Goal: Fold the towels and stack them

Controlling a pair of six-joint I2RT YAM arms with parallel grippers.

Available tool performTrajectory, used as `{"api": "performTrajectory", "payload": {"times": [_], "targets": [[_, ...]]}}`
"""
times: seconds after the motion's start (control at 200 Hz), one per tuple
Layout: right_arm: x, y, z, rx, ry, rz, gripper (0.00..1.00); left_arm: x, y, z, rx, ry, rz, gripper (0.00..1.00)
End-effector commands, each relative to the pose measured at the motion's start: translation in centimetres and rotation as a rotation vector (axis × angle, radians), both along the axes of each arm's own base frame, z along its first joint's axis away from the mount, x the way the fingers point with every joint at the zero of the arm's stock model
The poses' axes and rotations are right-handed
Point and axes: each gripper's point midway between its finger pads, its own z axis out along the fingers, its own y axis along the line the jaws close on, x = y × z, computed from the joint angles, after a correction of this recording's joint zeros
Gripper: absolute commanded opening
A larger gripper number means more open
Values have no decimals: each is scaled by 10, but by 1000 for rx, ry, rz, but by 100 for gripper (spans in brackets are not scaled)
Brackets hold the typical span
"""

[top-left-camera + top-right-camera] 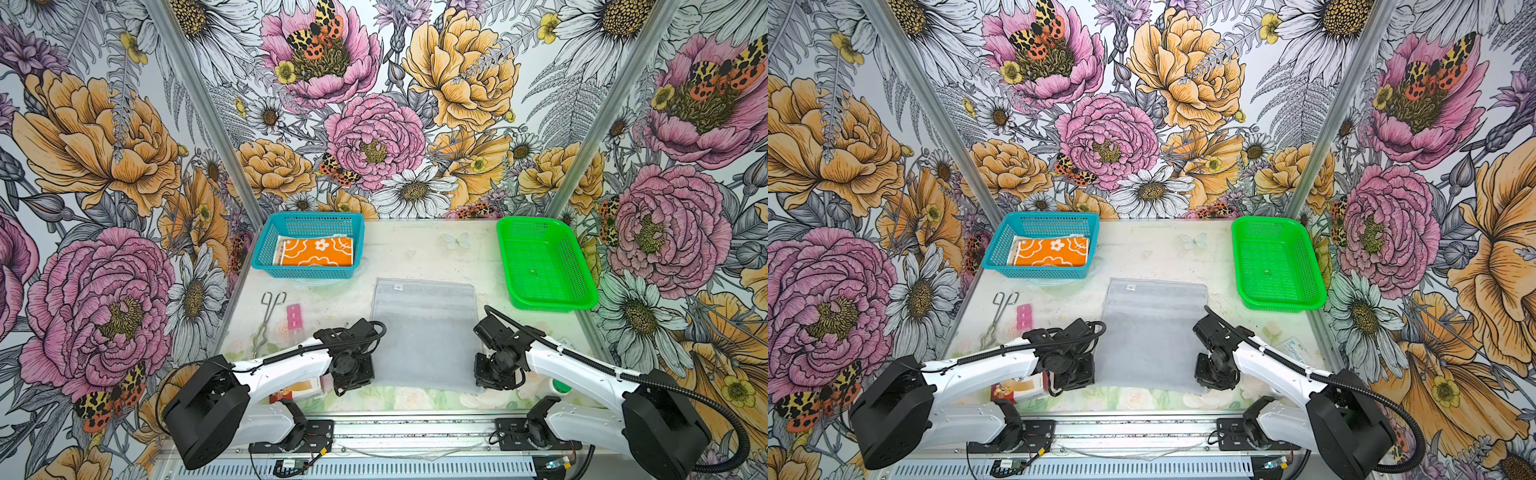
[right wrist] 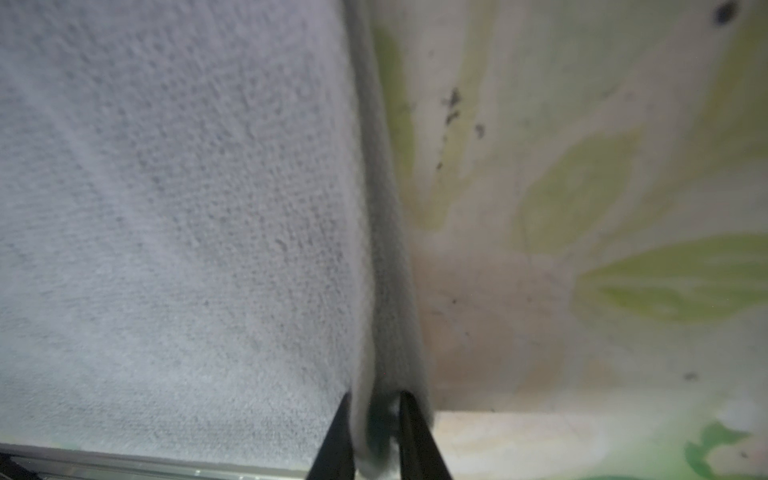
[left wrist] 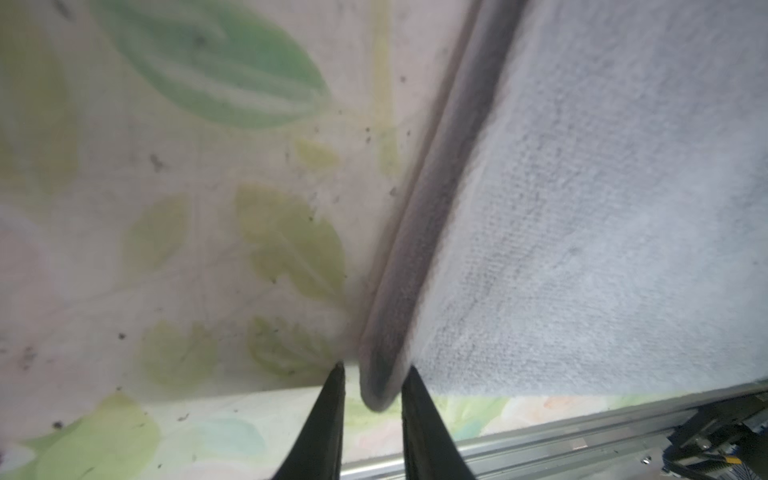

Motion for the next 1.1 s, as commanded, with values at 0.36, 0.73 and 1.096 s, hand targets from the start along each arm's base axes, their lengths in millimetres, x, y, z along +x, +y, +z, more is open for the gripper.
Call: {"api": "performTrajectory", "payload": {"times": [0.36, 0.73, 1.096], "targets": [[-50, -16, -5, -84, 116, -15, 32, -4, 10, -13, 61, 38, -36, 15], [-72, -35, -8, -172, 188, -25, 34, -6, 10, -14, 56, 43, -54, 0], [-64, -35, 17, -140, 81, -84, 32, -3, 6, -14, 52, 44, -88, 0]]}}
